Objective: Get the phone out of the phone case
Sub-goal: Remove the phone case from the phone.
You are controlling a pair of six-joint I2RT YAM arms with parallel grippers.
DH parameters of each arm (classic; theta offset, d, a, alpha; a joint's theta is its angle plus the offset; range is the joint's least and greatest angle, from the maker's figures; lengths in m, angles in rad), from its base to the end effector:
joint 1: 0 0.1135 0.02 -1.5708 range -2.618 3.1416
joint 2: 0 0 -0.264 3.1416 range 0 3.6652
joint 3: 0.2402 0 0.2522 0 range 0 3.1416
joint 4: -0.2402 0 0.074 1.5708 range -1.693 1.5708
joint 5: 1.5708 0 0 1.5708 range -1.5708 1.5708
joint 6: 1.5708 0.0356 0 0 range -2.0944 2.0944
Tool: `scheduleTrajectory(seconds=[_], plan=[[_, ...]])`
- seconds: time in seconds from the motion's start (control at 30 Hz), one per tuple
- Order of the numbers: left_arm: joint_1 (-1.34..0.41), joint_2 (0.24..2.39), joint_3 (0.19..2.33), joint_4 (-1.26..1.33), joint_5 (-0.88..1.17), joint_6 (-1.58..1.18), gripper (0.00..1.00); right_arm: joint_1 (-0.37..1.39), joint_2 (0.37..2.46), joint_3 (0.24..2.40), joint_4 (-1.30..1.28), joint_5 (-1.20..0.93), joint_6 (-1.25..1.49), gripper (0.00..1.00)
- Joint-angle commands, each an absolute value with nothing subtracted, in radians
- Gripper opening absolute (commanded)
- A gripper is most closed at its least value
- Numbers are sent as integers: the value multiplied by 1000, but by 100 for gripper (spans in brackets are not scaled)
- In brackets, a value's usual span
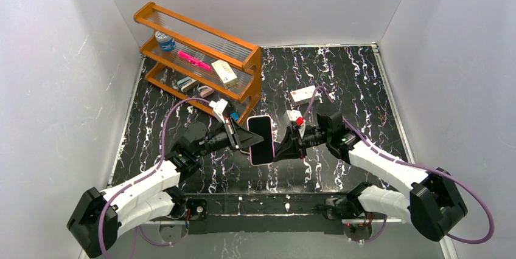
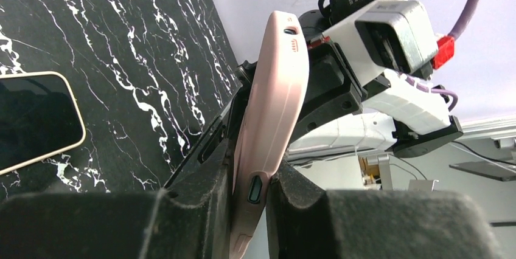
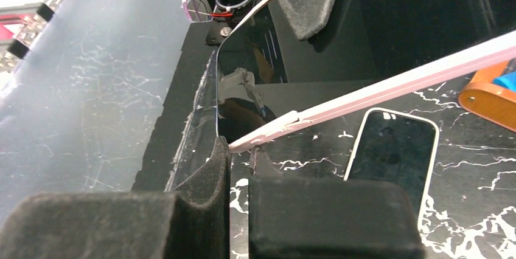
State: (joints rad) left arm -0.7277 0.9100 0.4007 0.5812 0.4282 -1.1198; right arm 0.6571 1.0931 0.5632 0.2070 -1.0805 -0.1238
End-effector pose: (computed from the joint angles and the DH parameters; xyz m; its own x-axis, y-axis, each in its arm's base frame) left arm 0.1449 -0.1489 0.2625 -0.7996 -0.3843 -0.4616 0.4468 0.1330 -0.8847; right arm 0.1601 0.1632 0.2471 -0.1320 -0.1753 -0.9756 -0.9738 -0.1610 0.1607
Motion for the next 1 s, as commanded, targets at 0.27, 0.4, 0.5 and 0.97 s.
scheduleTrajectory(seconds=[0.27,0.4,0.5,0.97], plan=[[-731,959,438,713,341,-1338,0,760,1086,639,326,-958,-458,1],[-731,953,447,713,342,-1315,0,762,1061,613,367,-917,-422,1],[-729,927,430,710,316,-1297,0,762,1017,559,428,-807,-364,1],[-716,718,284,699,-58,-1241,0,762,864,523,306,-472,461,53]])
